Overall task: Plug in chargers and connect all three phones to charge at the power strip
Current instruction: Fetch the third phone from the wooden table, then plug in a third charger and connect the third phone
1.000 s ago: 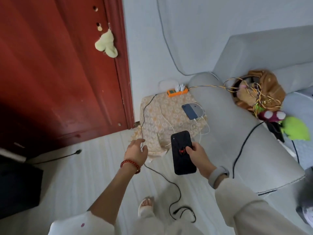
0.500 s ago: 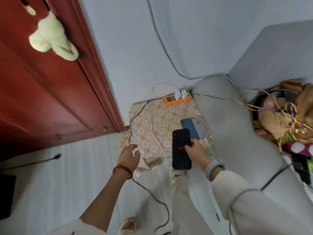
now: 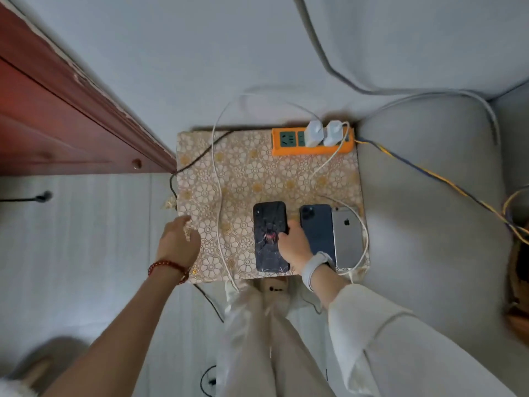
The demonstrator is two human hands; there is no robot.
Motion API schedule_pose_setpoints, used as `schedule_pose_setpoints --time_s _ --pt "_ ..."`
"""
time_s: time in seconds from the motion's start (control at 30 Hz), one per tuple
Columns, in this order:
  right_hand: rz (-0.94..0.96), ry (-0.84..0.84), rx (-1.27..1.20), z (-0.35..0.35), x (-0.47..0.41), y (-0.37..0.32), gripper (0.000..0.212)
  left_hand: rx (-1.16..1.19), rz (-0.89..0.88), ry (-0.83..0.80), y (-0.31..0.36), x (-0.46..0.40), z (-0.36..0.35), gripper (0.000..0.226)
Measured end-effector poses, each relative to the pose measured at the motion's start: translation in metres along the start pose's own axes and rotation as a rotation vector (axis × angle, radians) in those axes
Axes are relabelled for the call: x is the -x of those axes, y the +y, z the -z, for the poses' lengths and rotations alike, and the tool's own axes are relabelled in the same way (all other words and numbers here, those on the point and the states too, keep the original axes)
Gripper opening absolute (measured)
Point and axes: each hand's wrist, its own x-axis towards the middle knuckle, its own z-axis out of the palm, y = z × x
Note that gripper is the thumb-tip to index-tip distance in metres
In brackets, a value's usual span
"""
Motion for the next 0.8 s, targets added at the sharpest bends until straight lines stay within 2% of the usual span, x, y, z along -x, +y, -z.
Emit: schedule_pose_setpoints --time_s 0.2,0.37,0.53,0.63,0.7,0.8 --pt "0.100 0.175 0.310 -0.004 -0.011 0.006 0.026 -0.099 -0.014 0.066 0.014 -0.059 -0.007 0.053" --pt "0.204 0.257 0.194 -0.010 -0.023 -0.008 0.035 -0.120 -0.044 0.125 0.020 -0.103 -0.011 0.062" --pt "0.276 0.269 0.251 -0.015 -0.031 -0.027 0.033 -0.286 -0.001 0.166 0.016 -0.123 -0.007 0.050" --pt "0.317 0.264 0.220 -0.015 -0.033 -0.035 0.030 -0.267 -0.001 0.088 0.010 -0.135 0.002 0.043" --pt "0.371 0.238 0.165 -0.015 -0.031 -0.042 0.028 -0.242 -0.072 0.086 0.008 -0.139 0.012 0.033" --pt "0.396 0.173 0.072 -0.015 -0.025 -0.057 0.029 -0.067 -0.216 0.242 0.015 -0.136 0.032 0.023"
